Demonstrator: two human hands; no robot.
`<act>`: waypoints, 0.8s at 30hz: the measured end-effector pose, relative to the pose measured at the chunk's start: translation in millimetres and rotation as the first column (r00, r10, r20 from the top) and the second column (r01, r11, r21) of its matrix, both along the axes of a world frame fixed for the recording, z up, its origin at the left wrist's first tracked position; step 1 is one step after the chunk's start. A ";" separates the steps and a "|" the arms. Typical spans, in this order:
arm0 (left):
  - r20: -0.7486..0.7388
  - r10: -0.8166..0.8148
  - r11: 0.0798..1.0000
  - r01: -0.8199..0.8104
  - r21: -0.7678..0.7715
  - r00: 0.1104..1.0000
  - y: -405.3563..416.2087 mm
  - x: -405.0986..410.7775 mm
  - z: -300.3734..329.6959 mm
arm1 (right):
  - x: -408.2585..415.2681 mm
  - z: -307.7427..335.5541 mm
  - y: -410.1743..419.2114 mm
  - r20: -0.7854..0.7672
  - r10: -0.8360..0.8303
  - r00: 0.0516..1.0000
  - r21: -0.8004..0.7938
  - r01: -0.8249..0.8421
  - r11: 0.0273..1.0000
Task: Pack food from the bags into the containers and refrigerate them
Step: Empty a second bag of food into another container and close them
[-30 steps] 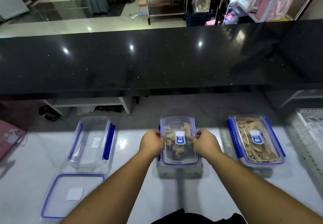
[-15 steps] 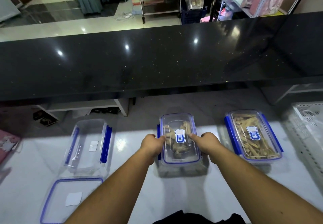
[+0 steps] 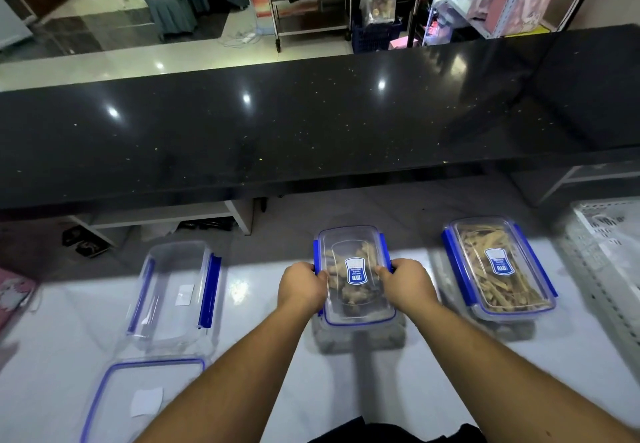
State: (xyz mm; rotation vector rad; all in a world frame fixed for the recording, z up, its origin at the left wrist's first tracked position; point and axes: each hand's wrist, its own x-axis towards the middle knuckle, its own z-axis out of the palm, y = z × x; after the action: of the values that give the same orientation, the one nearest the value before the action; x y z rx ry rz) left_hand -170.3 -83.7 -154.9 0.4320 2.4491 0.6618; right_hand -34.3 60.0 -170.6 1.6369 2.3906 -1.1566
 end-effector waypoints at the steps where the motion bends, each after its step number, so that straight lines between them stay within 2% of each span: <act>1: 0.004 0.001 1.000 -0.001 0.004 1.000 -0.1 0.0 -0.5 | 0.1 -0.5 0.1 0.000 0.001 1.000 0.005 -0.001 1.000; 11: -0.023 -0.082 0.996 0.081 -0.038 0.996 5.3 -6.1 -1.9 | 2.1 0.3 4.0 0.036 0.009 0.999 0.030 -0.010 1.000; 20: -0.014 -0.059 0.995 0.057 -0.086 0.998 13.5 1.3 1.8 | 57.5 16.8 24.5 -0.052 -0.032 0.998 0.102 0.037 0.994; 22: -0.059 -0.059 0.992 0.052 -0.113 0.997 16.8 6.8 6.0 | 74.5 21.6 32.6 -0.073 -0.043 0.996 0.134 0.053 0.990; 24: -0.175 -0.086 0.986 0.059 -0.153 0.981 22.4 18.8 13.0 | 94.9 28.0 41.7 -0.066 -0.051 0.997 0.170 0.061 0.984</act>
State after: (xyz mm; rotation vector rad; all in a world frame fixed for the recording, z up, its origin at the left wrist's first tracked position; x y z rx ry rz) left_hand -151.5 -61.3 -141.9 0.5402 2.6180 0.4234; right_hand 60.7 101.7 -142.6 1.7526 2.5637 -1.0494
